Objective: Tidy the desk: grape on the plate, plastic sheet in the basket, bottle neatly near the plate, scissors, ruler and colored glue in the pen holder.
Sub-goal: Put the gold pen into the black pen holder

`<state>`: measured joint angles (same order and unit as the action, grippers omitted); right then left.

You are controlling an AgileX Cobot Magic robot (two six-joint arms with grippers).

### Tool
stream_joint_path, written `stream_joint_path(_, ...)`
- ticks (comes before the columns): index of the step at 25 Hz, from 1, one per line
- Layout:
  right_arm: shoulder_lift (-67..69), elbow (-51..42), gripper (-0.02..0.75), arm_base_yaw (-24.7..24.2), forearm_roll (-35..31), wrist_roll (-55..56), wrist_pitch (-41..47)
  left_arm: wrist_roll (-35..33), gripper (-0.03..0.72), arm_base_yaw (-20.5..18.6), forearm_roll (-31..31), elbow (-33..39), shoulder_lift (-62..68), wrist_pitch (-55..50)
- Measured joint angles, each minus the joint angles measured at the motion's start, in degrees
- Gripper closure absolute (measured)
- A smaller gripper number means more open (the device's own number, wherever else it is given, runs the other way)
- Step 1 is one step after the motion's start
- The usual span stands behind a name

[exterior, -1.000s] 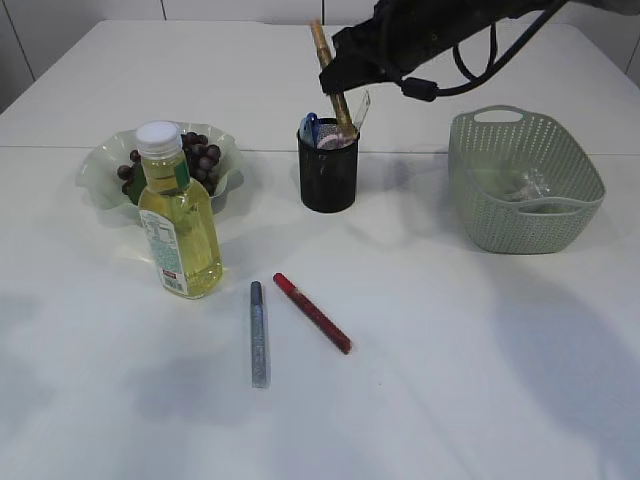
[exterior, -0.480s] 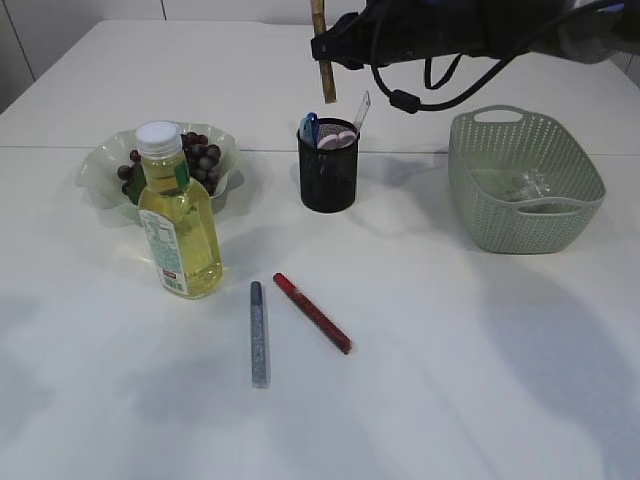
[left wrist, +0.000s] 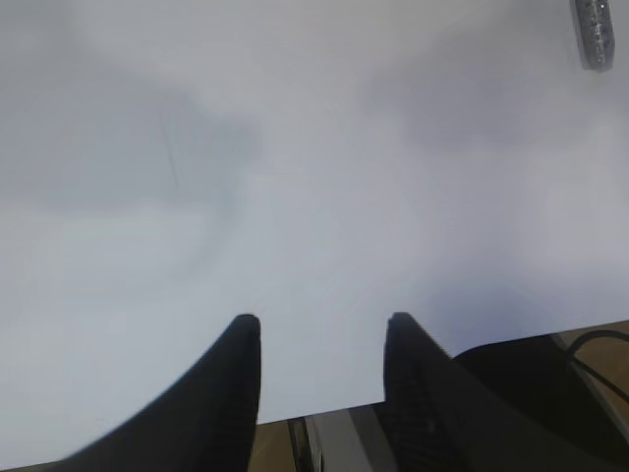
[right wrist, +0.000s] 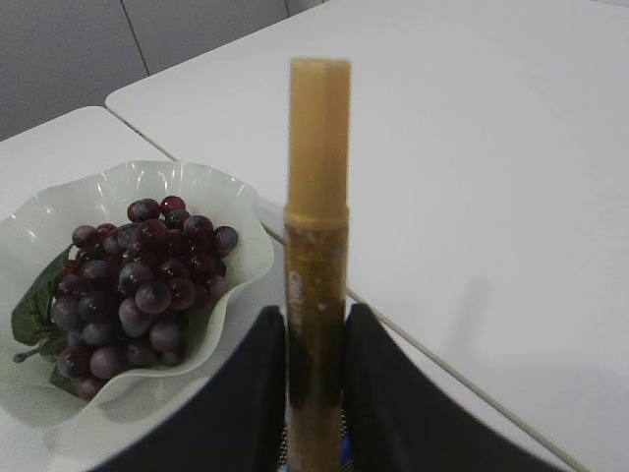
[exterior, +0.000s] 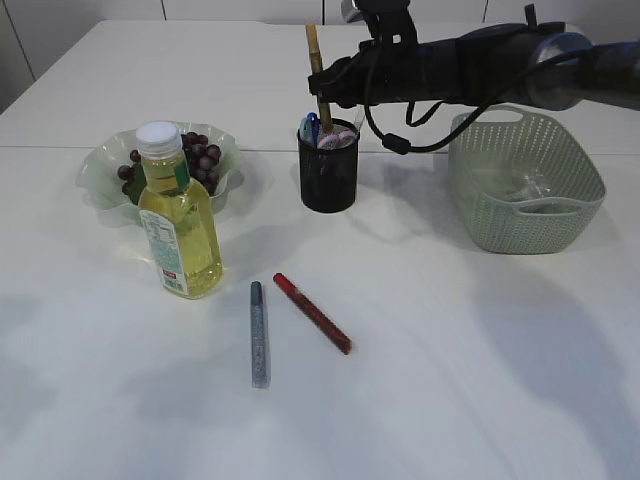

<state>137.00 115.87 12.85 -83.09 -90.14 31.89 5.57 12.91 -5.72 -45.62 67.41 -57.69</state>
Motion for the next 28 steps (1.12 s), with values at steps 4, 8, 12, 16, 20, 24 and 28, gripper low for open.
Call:
stream_joint_path(4,0.4,0.0,0.456,0.0,0.0,-0.3,-0.1,0.0,0.38,0.0,-1.4,0.0,0.0,0.0)
stream_joint_path(8,0.4,0.0,0.384,0.0,0.0,-0.4,-0.1,0.0,0.38,0.0,-1.7,0.0,0.0,0.0)
stream_joint_path(12,0.1,0.0,0.374,0.0,1.5,2.5,0.0,0.0,0.38,0.0,-1.9,0.0,0.0,0.0)
stream_joint_path(16,-3.4,0.0,0.373,0.0,16.4,18.0,1.0,0.0,0.38,0.0,-1.9,0.0,0.0,0.0)
stream_joint_path(20,-9.0,0.0,0.373,0.0,38.6,41.6,8.6,0.0,0.38,0.0,-1.9,0.0,0.0,0.0)
stream_joint_path(24,-14.6,0.0,0.372,0.4,54.2,59.4,20.4,0.0,0.38,0.0,-1.9,0.0,0.0,0.0)
stream_joint_path(28,-18.2,0.0,0.373,2.6,60.7,69.6,27.9,0.0,0.38,0.0,-1.9,0.0,0.0,0.0)
